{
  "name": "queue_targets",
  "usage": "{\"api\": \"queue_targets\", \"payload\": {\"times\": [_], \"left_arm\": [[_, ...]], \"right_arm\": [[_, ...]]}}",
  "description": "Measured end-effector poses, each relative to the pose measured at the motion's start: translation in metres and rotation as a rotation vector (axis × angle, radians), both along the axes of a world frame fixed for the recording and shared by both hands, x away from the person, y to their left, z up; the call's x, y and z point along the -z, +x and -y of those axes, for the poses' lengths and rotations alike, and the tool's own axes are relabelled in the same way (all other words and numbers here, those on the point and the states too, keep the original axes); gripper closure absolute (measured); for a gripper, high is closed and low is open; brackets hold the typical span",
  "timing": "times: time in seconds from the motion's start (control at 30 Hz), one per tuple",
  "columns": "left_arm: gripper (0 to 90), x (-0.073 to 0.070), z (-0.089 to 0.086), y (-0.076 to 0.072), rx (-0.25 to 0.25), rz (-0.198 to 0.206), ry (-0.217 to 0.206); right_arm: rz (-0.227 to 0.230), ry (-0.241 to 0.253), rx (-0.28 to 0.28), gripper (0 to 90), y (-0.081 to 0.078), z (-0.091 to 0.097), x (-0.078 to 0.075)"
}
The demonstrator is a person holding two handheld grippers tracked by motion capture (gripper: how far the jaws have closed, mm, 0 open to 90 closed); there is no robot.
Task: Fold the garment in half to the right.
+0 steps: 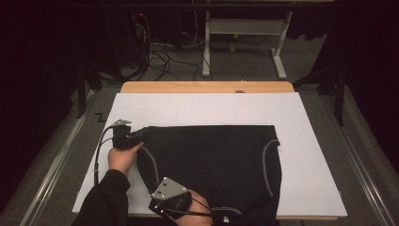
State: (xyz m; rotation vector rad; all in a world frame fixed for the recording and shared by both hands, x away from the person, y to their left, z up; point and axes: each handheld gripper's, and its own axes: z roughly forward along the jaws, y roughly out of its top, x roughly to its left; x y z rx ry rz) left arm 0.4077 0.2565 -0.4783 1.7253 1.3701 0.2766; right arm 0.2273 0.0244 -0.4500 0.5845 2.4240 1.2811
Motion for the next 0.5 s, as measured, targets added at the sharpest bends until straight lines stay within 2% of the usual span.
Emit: {"api": "queue_targets", "payload": {"times": [0.17, 0.27, 0.37, 0.5], "left_arm": [[74.8, -0.012, 0.002, -0.004, -0.019, 0.028, -0.008], [74.8, -0.020, 0.003, -0.003, -0.034, 0.021, -0.039], [75.0, -0.028, 0.006, -0.004, -0.039, 0.040, -0.022], [75.1, -0.036, 0.009, -0.003, -0.046, 0.057, -0.033]], "right_arm": [[0.007, 0.029, 0.003, 73.0, -0.001, 0.005, -0.004], [0.013, 0.049, 0.006, 73.0, -0.001, 0.008, -0.007], [0.020, 0.062, 0.007, 73.0, -0.001, 0.009, -0.010], [0.020, 0.072, 0.004, 73.1, -0.001, 0.010, -0.015]]}}
